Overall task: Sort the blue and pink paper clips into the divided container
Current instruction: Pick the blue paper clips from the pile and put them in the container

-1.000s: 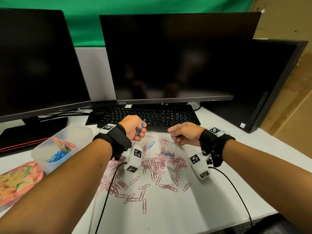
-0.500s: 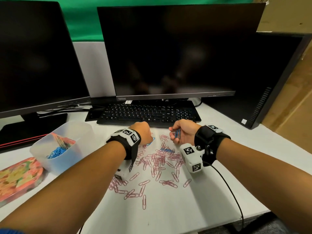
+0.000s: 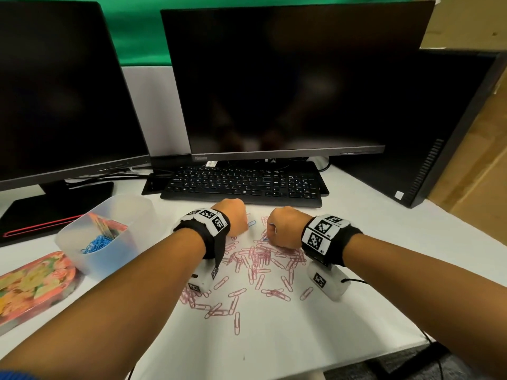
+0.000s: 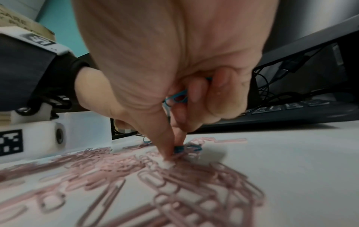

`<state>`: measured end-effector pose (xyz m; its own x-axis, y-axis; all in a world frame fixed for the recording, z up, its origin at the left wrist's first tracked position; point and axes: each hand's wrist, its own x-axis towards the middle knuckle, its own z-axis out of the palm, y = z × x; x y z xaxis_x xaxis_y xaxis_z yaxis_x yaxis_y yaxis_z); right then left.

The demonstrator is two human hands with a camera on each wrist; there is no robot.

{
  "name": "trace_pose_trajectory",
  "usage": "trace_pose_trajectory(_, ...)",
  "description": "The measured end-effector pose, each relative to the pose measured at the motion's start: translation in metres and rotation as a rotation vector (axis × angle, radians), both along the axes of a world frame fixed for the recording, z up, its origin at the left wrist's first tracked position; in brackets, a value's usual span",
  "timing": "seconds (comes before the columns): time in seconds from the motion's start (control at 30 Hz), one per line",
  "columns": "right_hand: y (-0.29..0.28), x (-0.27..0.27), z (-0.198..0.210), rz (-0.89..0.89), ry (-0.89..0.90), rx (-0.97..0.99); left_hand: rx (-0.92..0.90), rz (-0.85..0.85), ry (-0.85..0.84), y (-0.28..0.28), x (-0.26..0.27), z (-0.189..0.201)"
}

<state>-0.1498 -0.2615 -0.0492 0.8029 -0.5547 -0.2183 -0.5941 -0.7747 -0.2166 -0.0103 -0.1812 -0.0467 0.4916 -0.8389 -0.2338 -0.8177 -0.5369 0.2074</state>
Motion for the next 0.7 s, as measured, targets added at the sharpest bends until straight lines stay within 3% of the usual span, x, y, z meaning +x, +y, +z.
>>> trace_pose_trajectory(0.17, -0.011, 0.003, 0.004, -0.031, -0.054, 0.088, -0.205, 0.035, 0.127, 0.013, 0.018, 0.010)
trace_pose_trajectory(0.4, -0.021, 0.004, 0.028, -0.105, -0.233, 0.352, -0.281, 0.000, 0.380, 0.045, 0.030, 0.041)
trace_pose_trajectory(0.57, 0.002, 0.033, 0.052, -0.162, -0.328, 0.747, -0.419, 0.204, 0.778, 0.093, 0.043, 0.078)
trace_pose_trajectory(0.7, 0.042, 0.079, 0.075, -0.065, -0.315, 0.874, -0.471, 0.339, 0.861, 0.139, 0.078, 0.108)
